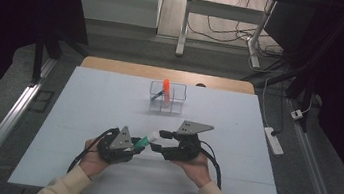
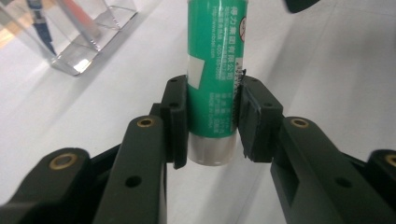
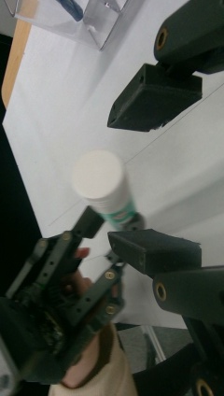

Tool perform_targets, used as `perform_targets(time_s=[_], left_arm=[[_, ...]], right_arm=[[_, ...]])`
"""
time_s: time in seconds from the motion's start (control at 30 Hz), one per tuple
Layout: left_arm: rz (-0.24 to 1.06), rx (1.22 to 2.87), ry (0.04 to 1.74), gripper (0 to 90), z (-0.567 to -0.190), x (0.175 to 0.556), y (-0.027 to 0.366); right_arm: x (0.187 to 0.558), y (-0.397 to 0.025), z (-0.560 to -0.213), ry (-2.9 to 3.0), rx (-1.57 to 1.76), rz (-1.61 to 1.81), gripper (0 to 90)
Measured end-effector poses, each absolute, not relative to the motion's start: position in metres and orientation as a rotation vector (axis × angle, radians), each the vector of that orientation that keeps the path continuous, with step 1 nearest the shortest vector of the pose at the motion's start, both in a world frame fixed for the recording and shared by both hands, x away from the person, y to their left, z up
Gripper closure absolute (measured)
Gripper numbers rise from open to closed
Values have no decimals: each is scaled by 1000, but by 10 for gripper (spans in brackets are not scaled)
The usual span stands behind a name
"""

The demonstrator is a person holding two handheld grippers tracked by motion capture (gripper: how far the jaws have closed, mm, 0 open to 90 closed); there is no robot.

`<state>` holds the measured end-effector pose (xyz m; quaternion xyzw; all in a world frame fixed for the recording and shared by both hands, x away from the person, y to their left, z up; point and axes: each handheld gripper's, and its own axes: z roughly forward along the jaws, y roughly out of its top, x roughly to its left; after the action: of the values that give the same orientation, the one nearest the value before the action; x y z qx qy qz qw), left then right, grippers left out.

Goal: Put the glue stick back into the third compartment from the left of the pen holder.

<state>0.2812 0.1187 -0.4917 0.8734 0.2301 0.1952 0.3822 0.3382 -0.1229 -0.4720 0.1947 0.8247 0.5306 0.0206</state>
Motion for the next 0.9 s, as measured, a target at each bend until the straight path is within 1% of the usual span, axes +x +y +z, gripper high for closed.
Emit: perform_targets(time_s=[0.1,0.3,0.43,0.5,0.53,0.63,0.7,0.8,0.9], left_arm=[[511,2227,574,653,-492,280,114],[499,2213,560,652,-493,279,108],[506,2211,561,648,-494,278,107],[494,2202,573,632,-494,278,107],[492,2197,574,605,-494,278,108],[489,2187,592,455,-493,278,112],[470,2169,626,399,-492,277,116],[449,2150,677,353,-492,275,127],[439,2142,705,348,-492,271,139]], right_arm=[[337,-122,-475,2540,623,1672,424],[335,-122,-476,2511,645,1759,573],[337,-124,-476,2513,662,1840,633],[335,-123,-475,2510,648,1838,638],[334,-123,-474,2508,637,1823,639],[333,-123,-471,2480,622,1812,640],[333,-126,-468,2456,622,1814,640],[333,-129,-464,2427,615,1799,640],[334,-133,-461,2400,614,1792,640]])
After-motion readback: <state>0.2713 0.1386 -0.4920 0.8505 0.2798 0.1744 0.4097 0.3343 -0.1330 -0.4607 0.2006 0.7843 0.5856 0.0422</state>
